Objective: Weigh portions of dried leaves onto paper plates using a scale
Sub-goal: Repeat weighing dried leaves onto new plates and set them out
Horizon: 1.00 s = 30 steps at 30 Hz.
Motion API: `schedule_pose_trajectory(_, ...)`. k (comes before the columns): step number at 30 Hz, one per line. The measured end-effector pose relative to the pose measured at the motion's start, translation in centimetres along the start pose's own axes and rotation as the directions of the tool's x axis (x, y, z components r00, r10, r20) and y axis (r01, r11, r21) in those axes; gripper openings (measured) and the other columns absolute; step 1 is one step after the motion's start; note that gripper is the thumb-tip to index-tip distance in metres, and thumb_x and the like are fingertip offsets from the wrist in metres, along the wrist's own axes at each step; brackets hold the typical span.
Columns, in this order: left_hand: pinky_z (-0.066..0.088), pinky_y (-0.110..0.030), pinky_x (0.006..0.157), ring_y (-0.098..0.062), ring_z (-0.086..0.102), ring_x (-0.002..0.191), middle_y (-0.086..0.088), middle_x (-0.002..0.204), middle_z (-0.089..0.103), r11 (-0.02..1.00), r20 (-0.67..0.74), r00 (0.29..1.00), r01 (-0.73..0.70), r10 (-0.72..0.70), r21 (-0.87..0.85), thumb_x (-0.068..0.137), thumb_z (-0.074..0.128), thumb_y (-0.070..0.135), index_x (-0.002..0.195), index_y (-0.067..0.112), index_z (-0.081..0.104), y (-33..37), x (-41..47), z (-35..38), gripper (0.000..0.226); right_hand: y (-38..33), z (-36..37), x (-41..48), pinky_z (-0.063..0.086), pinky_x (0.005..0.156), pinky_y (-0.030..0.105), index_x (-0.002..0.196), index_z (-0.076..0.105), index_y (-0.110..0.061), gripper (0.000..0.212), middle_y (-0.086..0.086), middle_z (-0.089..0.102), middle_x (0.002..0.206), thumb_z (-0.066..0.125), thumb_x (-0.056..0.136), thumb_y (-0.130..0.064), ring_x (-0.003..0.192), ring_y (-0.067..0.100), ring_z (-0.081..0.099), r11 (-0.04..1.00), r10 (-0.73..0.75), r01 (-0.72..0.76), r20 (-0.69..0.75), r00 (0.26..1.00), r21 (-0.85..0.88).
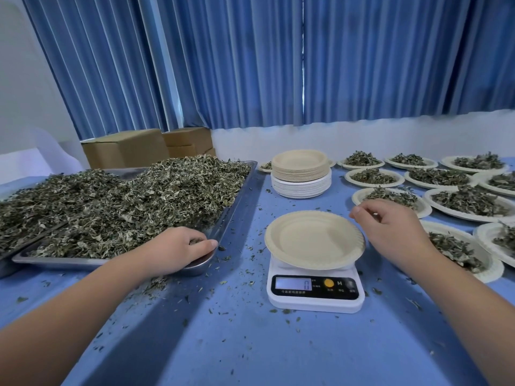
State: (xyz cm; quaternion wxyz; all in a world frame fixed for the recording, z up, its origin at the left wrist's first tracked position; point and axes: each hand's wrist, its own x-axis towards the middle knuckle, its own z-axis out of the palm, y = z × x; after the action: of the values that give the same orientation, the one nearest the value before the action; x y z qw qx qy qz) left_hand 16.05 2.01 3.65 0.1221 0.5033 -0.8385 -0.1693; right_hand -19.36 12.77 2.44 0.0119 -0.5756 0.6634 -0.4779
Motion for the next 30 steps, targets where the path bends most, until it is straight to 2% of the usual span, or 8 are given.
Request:
schedule_pose_trajectory(5,0.026,-0.018,0.038,-0.007,0.035,0.037,0.007,0.042,0.044,0.998,-0.005,0.999,0.054,-0.054,-0.023,0.091,0.051,0.058,0.072,0.020,0.066,-0.7,1.3,-0.2,0.045,0.1,0.0,0.1,0.045,0.069,0.032,0.082,0.072,-0.017,0.021,-0.004,0.066,0.083,0.056,0.094,-0.023,0.074,0.023,0.060,1.000,0.024,-0.024,0.000,1.000,0.014)
schedule_pose_trajectory(9,0.022,-0.023,0.039,-0.011,0.027,0.035,0.007,0.038,0.032,0.995,-0.048,0.995,0.083,-0.086,-0.062,0.090,0.052,0.057,0.066,0.023,0.061,-0.9,1.9,-0.7,0.043,0.1,0.0,0.0,0.045,0.068,0.033,0.080,0.072,-0.017,0.021,-0.003,0.067,0.083,0.056,0.094,-0.022,0.072,0.023,0.059,0.999,0.030,-0.030,0.000,1.000,0.020)
schedule_pose_trajectory(13,0.024,-0.018,0.039,-0.011,0.030,0.035,0.008,0.039,0.035,0.976,-0.160,0.978,0.102,-0.134,-0.193,0.091,0.051,0.058,0.090,0.027,0.068,-0.2,2.4,-1.9,0.035,-0.1,-0.1,-0.1,0.048,0.073,0.036,0.083,0.072,-0.015,0.023,-0.004,0.068,0.087,0.055,0.095,-0.023,0.076,0.022,0.061,0.999,0.041,-0.041,0.004,0.999,0.020)
schedule_pose_trajectory(15,0.035,-0.019,0.042,-0.013,0.044,0.041,0.006,0.045,0.048,0.965,-0.235,0.964,0.065,-0.127,-0.253,0.091,0.050,0.059,0.091,0.028,0.068,1.3,2.7,-2.6,0.036,-0.2,-0.2,0.0,0.048,0.073,0.035,0.084,0.072,-0.015,0.023,-0.004,0.068,0.088,0.054,0.095,-0.024,0.077,0.021,0.061,0.999,0.047,-0.047,0.004,0.999,0.013)
schedule_pose_trajectory(18,0.050,-0.028,0.050,-0.017,0.055,0.048,-0.003,0.055,0.062,0.931,-0.308,0.946,-0.018,-0.103,-0.365,0.090,0.052,0.059,0.086,0.021,0.070,4.6,3.5,-3.3,0.043,-0.2,-0.2,0.0,0.048,0.074,0.035,0.085,0.073,-0.016,0.024,-0.004,0.068,0.089,0.053,0.096,-0.024,0.078,0.021,0.061,0.999,0.053,-0.053,0.007,0.999,0.011)
schedule_pose_trajectory(22,0.040,-0.014,0.039,0.001,0.051,0.040,0.013,0.054,0.064,0.880,-0.353,0.935,-0.190,0.027,-0.435,0.093,0.052,0.053,0.081,0.020,0.070,10.6,4.4,-2.5,0.039,-0.1,-0.3,-0.1,0.047,0.072,0.033,0.085,0.073,-0.016,0.024,-0.003,0.068,0.090,0.053,0.096,-0.025,0.078,0.020,0.061,0.999,0.050,-0.050,0.009,0.999,0.003)
schedule_pose_trajectory(26,0.035,-0.014,0.040,-0.004,0.045,0.038,0.011,0.046,0.052,0.807,-0.417,0.900,-0.341,0.130,-0.483,0.094,0.055,0.044,0.065,0.013,0.061,15.7,5.6,-0.5,0.042,-0.1,-0.2,-0.1,0.043,0.066,0.027,0.082,0.072,-0.017,0.023,-0.003,0.068,0.086,0.055,0.095,-0.023,0.075,0.021,0.059,0.999,0.044,-0.044,0.003,0.999,0.016)
schedule_pose_trajectory(30,0.031,-0.015,0.044,-0.002,0.039,0.043,0.011,0.046,0.043,0.858,-0.364,0.903,-0.364,0.229,-0.363,0.095,0.056,0.041,0.073,0.002,0.059,18.1,6.5,2.6,0.045,0.1,-0.4,0.0,0.042,0.066,0.025,0.083,0.073,-0.014,0.023,-0.002,0.069,0.086,0.054,0.094,-0.023,0.079,0.020,0.060,0.999,0.032,-0.032,-0.007,0.999,-0.008)
